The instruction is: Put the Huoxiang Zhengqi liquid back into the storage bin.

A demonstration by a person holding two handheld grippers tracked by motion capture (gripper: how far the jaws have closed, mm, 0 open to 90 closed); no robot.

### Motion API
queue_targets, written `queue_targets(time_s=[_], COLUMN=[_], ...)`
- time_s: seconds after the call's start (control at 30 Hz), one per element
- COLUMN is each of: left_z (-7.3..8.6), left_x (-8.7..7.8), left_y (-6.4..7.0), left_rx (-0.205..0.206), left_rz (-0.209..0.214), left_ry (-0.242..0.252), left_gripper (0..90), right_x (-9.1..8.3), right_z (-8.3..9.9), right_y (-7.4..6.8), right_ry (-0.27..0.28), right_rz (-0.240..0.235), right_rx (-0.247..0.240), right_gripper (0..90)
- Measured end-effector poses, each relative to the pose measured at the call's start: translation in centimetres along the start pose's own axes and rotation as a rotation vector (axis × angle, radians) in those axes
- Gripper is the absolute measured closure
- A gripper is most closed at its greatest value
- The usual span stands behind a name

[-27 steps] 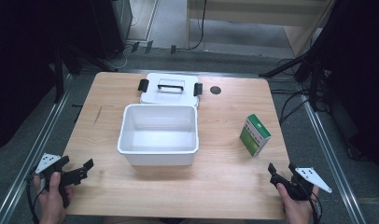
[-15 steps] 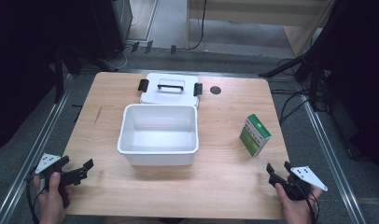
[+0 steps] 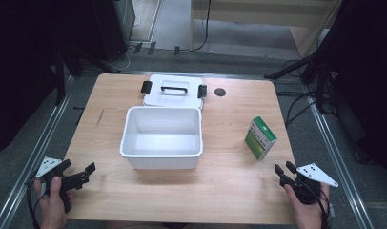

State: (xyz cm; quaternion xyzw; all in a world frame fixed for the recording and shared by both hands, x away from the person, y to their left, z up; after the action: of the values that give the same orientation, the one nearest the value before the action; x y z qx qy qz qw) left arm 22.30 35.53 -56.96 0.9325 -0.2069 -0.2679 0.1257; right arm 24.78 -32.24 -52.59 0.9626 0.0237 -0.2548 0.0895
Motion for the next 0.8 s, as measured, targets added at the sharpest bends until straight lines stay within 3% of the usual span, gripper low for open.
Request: queue_targets(time_s=[0.2,0.4,0.53,0.57,0.6,0.63,0.67,0.73,0.8], left_z=[-0.1,0.0,0.0,0.0,0.0,0.0,0.0,0.0,0.0], left_x=[0.0,0.0,0.0,0.0,0.0,0.0,0.0,0.0,0.0], left_y=[-0.2,-0.1,-0.1,-0.1,-0.1,-0.1,-0.1,-0.1,-0.1], left_rx=[-0.005,-0.003,-0.003,-0.002,0.0,0.0,0.001,0.001,0.001], left_rz=[0.004,0.008,0.008,0.008,0.006,0.006,0.007,0.007,0.007], left_ry=[0.002,0.007,0.004,0.002,-0.001,-0.001,0.0,0.002,0.002], left_gripper=[0.0,0.0,0.0,0.0,0.0,0.0,0.0,0.0,0.0], right_x=[-0.1,0.1,0.6,0.6,0.9,0.9,1.2,1.5,1.6], right_z=[-1.2,-2.4,-2.9,-2.9,-3.2,-3.2,-3.3,-3.5,-3.6], right_y=[0.3,0.1,-0.2,-0.2,-0.4,-0.4,-0.7,-1.0,-1.1], right_ry=[-0.057,-0.119,-0.204,-0.204,-0.254,-0.254,-0.305,-0.356,-0.376], right_rz=[-0.06,-0.072,-0.088,-0.088,-0.099,-0.099,-0.105,-0.111,-0.112], right_rx=[-0.032,-0.049,-0.095,-0.095,-0.124,-0.124,-0.153,-0.171,-0.181], right_gripper=[56.5,48.7,44.7,44.7,42.3,42.3,39.6,37.2,36.9])
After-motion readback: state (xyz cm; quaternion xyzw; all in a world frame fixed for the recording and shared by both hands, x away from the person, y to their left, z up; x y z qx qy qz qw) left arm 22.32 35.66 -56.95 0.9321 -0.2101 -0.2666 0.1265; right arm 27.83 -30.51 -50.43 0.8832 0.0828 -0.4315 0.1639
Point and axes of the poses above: each handheld gripper's, and its own axes: x roughly forward along the jaws, z roughly out of its underside, y roughly to its right, the point moved 3 cm from there along x, roughly forward along the jaws, and after that the axes turned 15 degrees about z, right-handed, at the moved point
